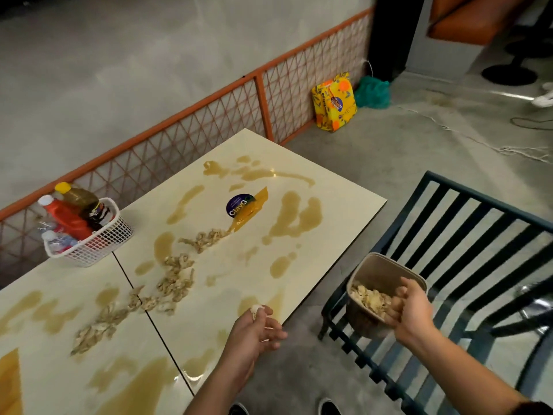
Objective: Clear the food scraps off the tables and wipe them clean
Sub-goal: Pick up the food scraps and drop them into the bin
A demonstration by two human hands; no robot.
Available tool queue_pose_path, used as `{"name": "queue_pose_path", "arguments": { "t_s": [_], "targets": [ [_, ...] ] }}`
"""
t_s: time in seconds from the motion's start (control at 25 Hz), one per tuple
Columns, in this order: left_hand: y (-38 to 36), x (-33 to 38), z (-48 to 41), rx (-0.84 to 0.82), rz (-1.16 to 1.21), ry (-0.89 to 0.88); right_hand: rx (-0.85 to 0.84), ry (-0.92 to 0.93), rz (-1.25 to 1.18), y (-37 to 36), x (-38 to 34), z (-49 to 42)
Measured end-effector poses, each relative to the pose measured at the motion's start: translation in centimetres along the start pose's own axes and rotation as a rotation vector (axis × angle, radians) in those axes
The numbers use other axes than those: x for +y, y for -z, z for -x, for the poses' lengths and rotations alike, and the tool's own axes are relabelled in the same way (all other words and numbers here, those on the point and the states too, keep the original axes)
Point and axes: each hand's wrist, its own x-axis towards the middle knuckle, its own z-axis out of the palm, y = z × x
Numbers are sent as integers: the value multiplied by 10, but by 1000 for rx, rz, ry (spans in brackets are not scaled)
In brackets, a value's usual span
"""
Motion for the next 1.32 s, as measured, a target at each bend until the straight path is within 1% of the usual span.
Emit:
{"name": "queue_pose_path", "arguments": {
  "t_s": [0.12, 0.24, 0.36, 0.44, 0.56, 0.72, 0.8, 0.84, 0.92, 1.0, 1.04, 1.08, 1.12, 1.24, 1.32],
  "targets": [
    [-5, -3, -4, 20, 26, 83, -39, -43, -49, 24, -9, -16],
    [-13, -6, -10, 57, 86, 162, 9, -10, 30, 45, -11, -54],
    [-28, -11, -13, 83, 50, 101, -10, -30, 110, 59, -10, -79],
    [-36, -17, -15, 69, -8, 52, -18, -37, 191, 62, -10, -82],
    [-44, -26, -19, 16, -108, -4, 53, -16, 383, 65, -11, -85],
    [-51, -28, -18, -52, -161, -20, 128, 29, 586, 65, -9, -98],
    [-54, -27, -16, -69, -176, -10, 94, 46, 628, 57, -13, -101],
    [-54, -27, -15, -70, -190, -7, 65, 26, 639, 52, -16, -102],
    [-55, -30, -12, -60, -231, -14, 75, -27, 652, 44, -20, -104],
    [-54, -34, -12, -35, -313, -59, 109, -13, 730, 39, -18, -103],
    [-53, -36, -12, -27, -361, -79, 97, 4, 799, 36, -16, -98],
    [-52, -38, -13, -29, -404, -94, 63, 14, 852, 34, -11, -89],
    [-52, -38, -12, -40, -439, -103, -4, -14, 849, 30, -5, -76],
    [-62, -35, -6, -69, -479, -135, -324, -136, 721, 16, 21, -23],
    [-71, -34, -3, -85, -511, -192, -544, -208, 610, 7, 40, 5]
  ]
}}
